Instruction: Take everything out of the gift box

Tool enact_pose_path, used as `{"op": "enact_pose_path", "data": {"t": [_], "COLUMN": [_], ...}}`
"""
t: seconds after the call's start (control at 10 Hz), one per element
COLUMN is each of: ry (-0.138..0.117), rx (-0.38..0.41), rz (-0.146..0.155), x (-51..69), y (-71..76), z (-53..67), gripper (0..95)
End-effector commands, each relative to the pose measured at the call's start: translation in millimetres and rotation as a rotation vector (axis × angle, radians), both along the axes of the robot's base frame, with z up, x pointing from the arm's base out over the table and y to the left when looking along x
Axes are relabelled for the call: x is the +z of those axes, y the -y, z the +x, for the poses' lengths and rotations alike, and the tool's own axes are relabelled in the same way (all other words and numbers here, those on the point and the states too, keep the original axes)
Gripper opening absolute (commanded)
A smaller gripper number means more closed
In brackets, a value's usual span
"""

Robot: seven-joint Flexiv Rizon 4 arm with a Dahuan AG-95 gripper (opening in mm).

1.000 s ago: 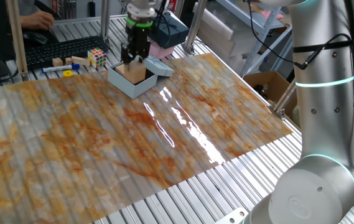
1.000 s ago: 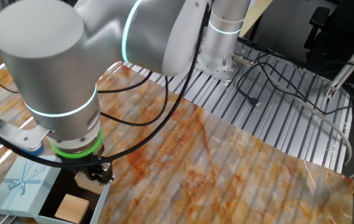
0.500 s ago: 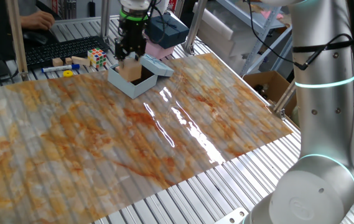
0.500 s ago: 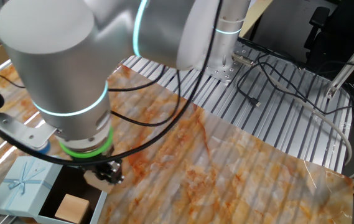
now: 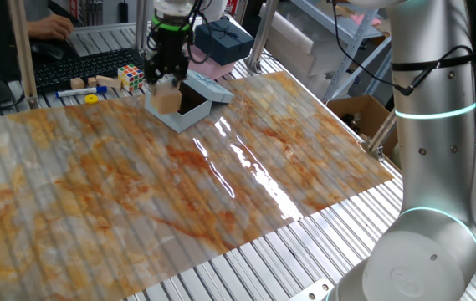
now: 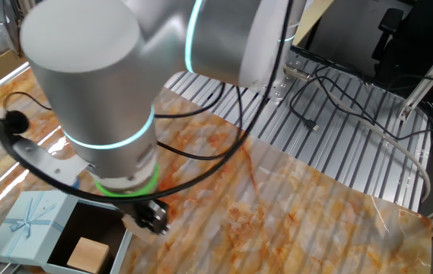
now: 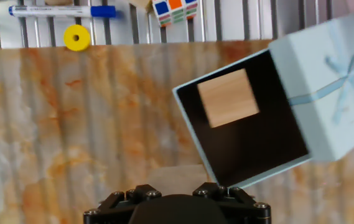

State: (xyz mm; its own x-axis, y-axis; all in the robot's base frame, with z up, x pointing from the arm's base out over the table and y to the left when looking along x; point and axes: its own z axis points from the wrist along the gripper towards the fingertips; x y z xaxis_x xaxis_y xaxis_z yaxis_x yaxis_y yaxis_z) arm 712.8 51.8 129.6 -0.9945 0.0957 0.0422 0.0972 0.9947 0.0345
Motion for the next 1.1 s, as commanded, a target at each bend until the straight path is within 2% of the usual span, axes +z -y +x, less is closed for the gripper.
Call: {"op": "enact_pose_path", "data": {"t": [0.1,0.4,0.5,1.1], "ry": [0.023,0.061,0.082,0.099], "rx": [-0.024,-0.031,-0.008,0.035], "rz": [0.002,0.012,0.006,0.0], "x": [-13.5,-33.9,-42.2,-70.6], "y": [-12.1,-21.6,-23.5,-23.7], "z": [0.5,4.2,5.3,10.1], "gripper": [0.0,0.0,0.0,0.0]}}
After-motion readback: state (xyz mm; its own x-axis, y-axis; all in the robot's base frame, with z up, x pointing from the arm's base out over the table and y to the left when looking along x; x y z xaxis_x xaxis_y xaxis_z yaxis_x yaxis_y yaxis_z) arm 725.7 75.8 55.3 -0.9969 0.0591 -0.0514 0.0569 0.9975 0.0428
